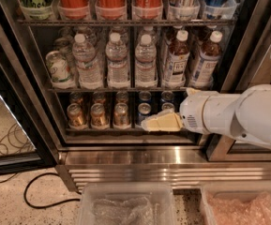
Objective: Pick water bottle from middle shelf of fridge
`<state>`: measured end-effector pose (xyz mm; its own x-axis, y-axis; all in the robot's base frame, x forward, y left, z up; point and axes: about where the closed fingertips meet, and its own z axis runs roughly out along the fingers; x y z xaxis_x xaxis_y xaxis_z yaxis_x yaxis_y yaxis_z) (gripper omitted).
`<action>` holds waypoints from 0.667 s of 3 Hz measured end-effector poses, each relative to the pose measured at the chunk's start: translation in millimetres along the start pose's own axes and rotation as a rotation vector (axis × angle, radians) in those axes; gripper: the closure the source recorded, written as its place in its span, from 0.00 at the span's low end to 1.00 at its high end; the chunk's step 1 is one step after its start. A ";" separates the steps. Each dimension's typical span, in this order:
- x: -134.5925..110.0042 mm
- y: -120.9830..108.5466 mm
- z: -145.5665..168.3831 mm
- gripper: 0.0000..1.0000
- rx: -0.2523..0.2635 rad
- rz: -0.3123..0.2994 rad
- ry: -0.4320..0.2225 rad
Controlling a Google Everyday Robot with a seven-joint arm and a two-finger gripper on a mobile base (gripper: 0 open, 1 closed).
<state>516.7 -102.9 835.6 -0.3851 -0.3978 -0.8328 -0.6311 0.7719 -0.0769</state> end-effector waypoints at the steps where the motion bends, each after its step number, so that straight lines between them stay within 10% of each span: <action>1: -3.0 2.8 25.1 0.00 -0.046 0.070 -0.057; 2: -13.0 3.1 44.9 0.00 -0.078 0.127 -0.112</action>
Offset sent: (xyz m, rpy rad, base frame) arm 0.0535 0.0388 -0.0151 0.2811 0.0012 -0.0070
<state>550.0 -73.1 821.5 -0.3904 -0.2385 -0.8892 -0.6341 0.7699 0.0718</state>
